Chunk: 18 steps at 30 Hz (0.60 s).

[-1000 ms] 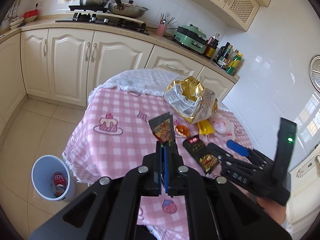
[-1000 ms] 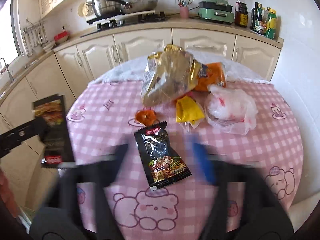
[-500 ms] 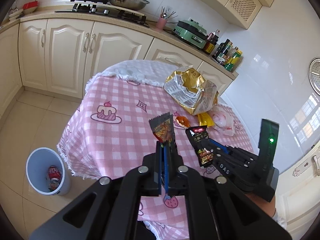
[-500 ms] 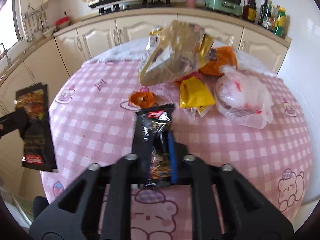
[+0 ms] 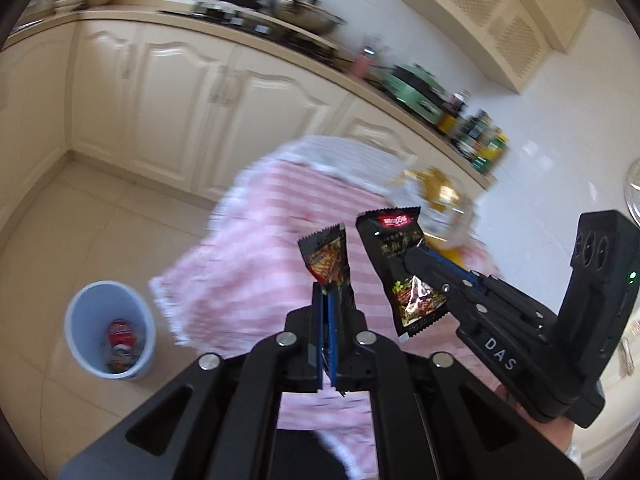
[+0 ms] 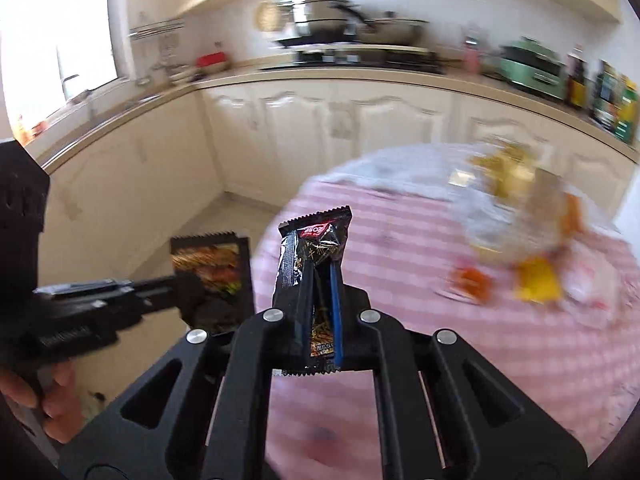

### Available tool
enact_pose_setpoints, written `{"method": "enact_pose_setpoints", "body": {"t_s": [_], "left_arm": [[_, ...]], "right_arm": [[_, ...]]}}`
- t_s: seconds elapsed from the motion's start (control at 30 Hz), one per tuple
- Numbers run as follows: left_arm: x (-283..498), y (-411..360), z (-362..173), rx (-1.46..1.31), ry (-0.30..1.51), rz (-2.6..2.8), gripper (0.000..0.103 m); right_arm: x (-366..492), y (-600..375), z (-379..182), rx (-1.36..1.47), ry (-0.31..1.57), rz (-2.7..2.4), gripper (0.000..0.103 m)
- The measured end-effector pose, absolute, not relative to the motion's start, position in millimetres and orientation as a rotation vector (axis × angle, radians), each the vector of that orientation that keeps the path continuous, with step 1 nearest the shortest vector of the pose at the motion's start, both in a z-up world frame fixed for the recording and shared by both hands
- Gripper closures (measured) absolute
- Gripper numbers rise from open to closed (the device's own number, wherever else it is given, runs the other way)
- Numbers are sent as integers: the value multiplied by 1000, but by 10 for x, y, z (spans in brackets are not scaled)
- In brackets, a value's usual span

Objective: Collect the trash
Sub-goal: 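Carry both wrappers with both tools over the blue bin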

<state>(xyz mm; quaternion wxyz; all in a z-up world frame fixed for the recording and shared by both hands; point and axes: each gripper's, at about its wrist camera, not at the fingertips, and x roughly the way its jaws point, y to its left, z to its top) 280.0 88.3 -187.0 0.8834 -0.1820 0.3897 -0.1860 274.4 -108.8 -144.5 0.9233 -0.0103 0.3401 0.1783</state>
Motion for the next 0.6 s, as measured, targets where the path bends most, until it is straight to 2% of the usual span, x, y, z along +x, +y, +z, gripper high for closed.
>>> {"method": "enact_pose_setpoints", "body": {"t_s": [0.17,0.33,0.6], "left_arm": [[2739,1687,-2104,-419,821,-214,102],[2810,2480,-2561,-489,882,-25,102],[3288,3069,-3334,-517,1000,109,102]], "right_arm": [[2974,-170,-1751,-62,750,530,95],[3215,586,-2191,-91,815,630,95],[3596,1201,-2946,-129,930,641,95]]}}
